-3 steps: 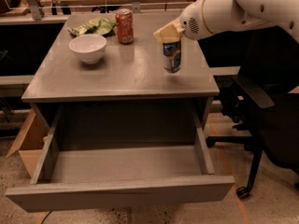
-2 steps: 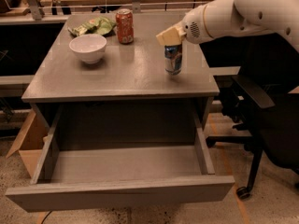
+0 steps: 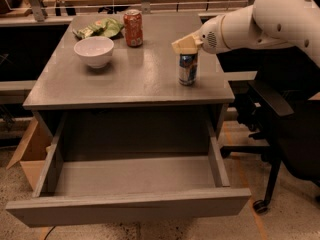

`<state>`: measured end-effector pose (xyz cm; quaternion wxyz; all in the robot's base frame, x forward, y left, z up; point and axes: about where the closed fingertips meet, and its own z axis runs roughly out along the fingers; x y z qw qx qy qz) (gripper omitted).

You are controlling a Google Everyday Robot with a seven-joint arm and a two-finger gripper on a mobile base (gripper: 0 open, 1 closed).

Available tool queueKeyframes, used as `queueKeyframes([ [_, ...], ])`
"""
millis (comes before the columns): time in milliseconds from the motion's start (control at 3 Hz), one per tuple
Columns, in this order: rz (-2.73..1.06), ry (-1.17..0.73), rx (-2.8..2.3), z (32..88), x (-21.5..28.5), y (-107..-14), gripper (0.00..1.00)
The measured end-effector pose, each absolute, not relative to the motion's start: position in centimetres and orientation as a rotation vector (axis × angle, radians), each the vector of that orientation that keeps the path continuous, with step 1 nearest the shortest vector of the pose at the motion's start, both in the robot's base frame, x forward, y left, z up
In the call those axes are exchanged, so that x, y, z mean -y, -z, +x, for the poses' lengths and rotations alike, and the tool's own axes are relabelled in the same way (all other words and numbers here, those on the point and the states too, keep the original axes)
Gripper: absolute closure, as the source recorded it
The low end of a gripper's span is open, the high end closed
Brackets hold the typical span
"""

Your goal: Pick redbull can from top drawer and place on counter

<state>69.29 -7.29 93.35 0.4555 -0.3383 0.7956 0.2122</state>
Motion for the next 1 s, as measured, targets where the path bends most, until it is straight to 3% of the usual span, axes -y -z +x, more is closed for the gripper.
queueKeyframes([
  [333, -0.839, -0.526, -1.962, 69.29, 7.03, -93.28, 0.83],
  [1000, -0.846, -0.532, -1.962, 69.27, 6.54, -93.13, 0.36],
])
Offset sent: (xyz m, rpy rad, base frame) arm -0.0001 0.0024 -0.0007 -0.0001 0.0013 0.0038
